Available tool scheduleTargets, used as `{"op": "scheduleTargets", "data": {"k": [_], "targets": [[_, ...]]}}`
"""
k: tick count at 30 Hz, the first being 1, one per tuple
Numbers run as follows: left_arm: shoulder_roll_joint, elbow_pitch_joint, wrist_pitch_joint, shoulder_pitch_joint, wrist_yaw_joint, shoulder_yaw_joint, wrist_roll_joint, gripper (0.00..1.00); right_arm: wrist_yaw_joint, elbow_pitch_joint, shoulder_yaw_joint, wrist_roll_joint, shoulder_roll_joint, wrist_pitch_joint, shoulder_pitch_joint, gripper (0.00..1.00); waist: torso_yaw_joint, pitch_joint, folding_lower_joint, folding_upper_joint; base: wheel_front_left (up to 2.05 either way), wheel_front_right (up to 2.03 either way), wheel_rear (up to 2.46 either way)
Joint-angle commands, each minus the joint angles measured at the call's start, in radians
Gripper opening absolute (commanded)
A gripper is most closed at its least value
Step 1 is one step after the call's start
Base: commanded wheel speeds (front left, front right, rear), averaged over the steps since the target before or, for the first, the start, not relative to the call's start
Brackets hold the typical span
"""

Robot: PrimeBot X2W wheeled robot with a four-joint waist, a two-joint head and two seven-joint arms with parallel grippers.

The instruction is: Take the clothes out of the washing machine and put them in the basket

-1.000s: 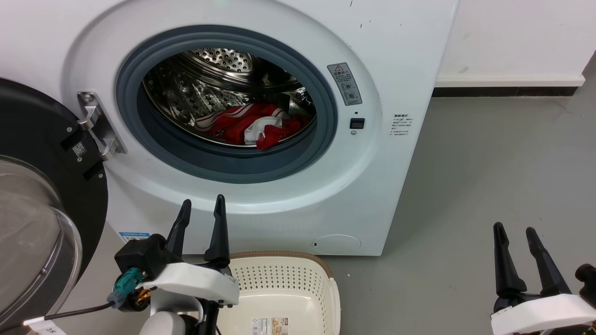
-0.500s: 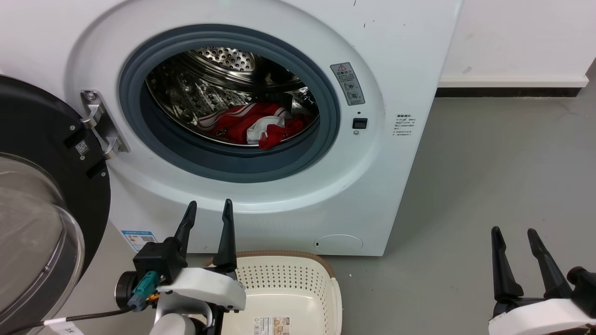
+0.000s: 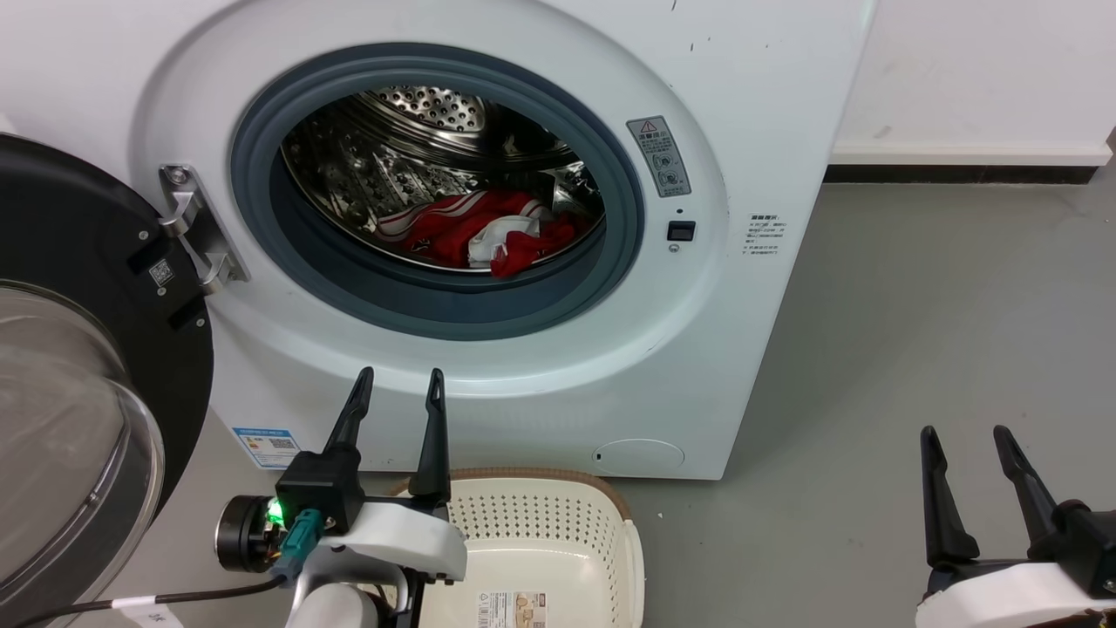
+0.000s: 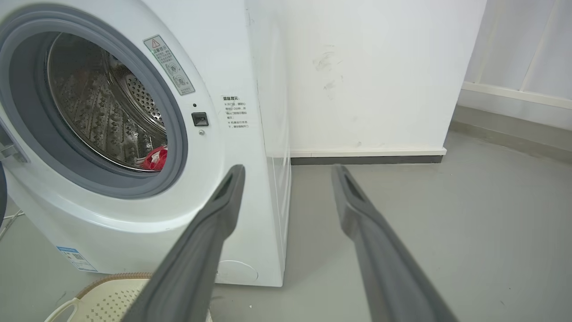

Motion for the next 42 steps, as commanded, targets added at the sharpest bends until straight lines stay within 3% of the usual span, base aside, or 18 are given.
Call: {"op": "scheduleTargets", "data": {"k": [1, 12, 34, 42], "targets": [[0.001, 0.001, -0.009, -0.008, 0.004, -0.006, 0.024, 1.0, 0.0, -0.008, 0.0, -0.028, 0.001, -0.003, 0.015, 1.0, 0.001, 0.0, 0.0, 0.0, 0.0, 0.0, 0.0], [0.001, 0.012, -0.028, -0.009, 0.017, -0.013, 0.084, 1.0, 0.0, -0.017, 0.001, -0.094, 0.001, -0.012, 0.02, 1.0, 0.007, 0.003, 0.0, 0.0, 0.0, 0.0, 0.0], [0.001, 0.038, -0.026, -0.016, 0.024, -0.013, 0.06, 1.0, 0.0, -0.011, 0.0, -0.068, 0.001, -0.003, 0.016, 1.0, 0.017, 0.005, 0.0, 0.0, 0.0, 0.0, 0.0], [0.001, 0.051, -0.026, -0.058, 0.027, -0.02, 0.039, 1.0, 0.0, -0.039, 0.002, -0.064, 0.001, 0.0, -0.011, 1.0, 0.025, 0.059, 0.0, 0.0, 0.0, 0.0, 0.0]]}}
